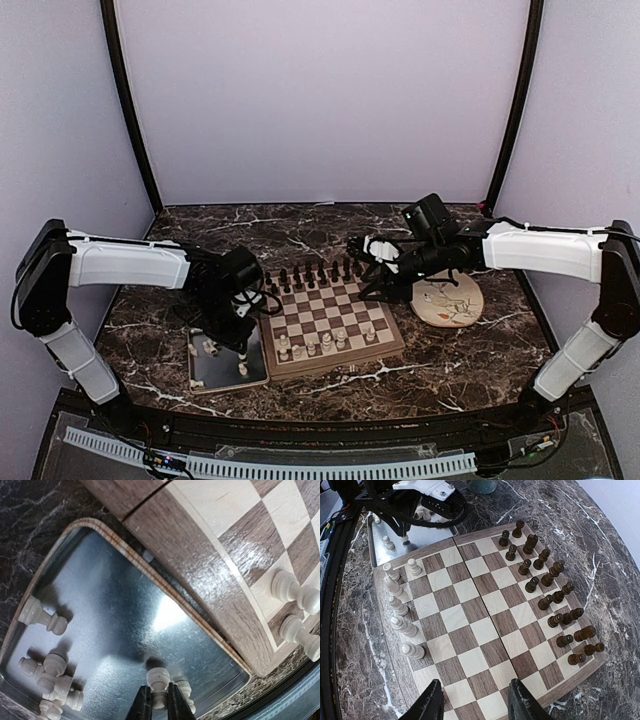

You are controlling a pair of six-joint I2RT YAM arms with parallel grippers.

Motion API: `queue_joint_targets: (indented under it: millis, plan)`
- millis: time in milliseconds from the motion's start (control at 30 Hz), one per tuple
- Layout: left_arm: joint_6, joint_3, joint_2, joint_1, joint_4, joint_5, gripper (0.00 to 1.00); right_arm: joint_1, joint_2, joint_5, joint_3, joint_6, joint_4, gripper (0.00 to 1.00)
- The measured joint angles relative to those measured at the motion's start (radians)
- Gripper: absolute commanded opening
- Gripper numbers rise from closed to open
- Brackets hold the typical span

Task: Set up the chess pieces on the board
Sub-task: Pick up the pawn from the storage box, then place the pawn on b2.

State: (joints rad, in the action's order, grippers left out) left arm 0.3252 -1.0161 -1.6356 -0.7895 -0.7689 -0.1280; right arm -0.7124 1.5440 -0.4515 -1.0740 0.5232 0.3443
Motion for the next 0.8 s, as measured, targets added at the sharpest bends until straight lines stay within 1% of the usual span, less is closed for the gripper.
queue_joint_targets:
  millis: [133, 267, 367, 500, 600, 700, 800]
  plan:
    - [-0.019, -0.055, 0.0, 0.0, -0.039, 0.013, 0.08, 0.0, -0.001, 0.0, 0.0, -0.001, 0.001, 0.44]
    - [-0.056, -0.145, 0.0, 0.0, -0.066, 0.012, 0.08, 0.018, -0.016, -0.008, 0.0, -0.002, 0.01, 0.44]
    - [-0.091, -0.204, 0.0, 0.0, -0.064, -0.005, 0.08, 0.048, -0.05, -0.029, 0.0, -0.009, 0.023, 0.44]
    - [-0.132, -0.28, -0.011, -0.002, -0.055, -0.038, 0.08, 0.13, -0.103, -0.055, -0.007, -0.021, 0.056, 0.45]
    - [-0.167, -0.364, -0.06, -0.012, -0.048, -0.063, 0.08, 0.179, -0.167, -0.056, 0.0, -0.028, 0.072, 0.45]
    - [-0.211, -0.439, -0.132, -0.035, -0.05, -0.072, 0.08, 0.222, -0.239, -0.06, 0.041, -0.035, 0.059, 0.45]
    - [-0.257, -0.51, -0.218, -0.069, -0.075, -0.069, 0.08, 0.269, -0.271, -0.065, 0.087, -0.041, 0.037, 0.45]
